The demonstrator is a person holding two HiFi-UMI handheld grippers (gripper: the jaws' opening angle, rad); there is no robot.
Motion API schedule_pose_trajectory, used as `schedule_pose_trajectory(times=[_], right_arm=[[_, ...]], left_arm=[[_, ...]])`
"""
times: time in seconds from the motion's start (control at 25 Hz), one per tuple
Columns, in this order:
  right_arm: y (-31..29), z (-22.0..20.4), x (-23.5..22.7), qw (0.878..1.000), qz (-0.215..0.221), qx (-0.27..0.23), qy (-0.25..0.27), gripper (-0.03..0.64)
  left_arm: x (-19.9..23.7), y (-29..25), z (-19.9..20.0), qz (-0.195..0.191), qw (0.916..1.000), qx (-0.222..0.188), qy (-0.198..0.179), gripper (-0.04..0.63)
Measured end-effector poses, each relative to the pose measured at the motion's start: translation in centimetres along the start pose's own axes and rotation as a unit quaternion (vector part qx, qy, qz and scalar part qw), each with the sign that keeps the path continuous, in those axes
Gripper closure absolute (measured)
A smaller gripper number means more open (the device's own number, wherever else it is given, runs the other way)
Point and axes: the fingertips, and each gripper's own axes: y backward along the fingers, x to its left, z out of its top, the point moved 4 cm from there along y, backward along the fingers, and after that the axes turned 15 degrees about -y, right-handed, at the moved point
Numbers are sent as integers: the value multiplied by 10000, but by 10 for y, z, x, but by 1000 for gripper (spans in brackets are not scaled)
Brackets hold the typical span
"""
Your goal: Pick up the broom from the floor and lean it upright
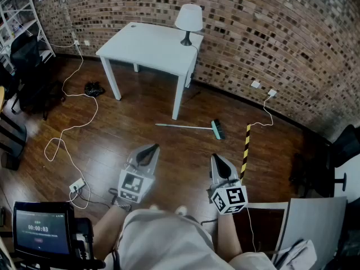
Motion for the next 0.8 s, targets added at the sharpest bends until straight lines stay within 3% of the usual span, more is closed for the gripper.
schedule_pose_trajectory(times=[0.44,0.8], right_arm=[[3,-17,23,9995,-315,-19,38,603],[-30,-11,-9,9993,-356,-131,-34,603]], left_arm=[[19,20,-27,-93,9999,11,56,600],[30,-14,-35,-46,9999,62,-64,600]])
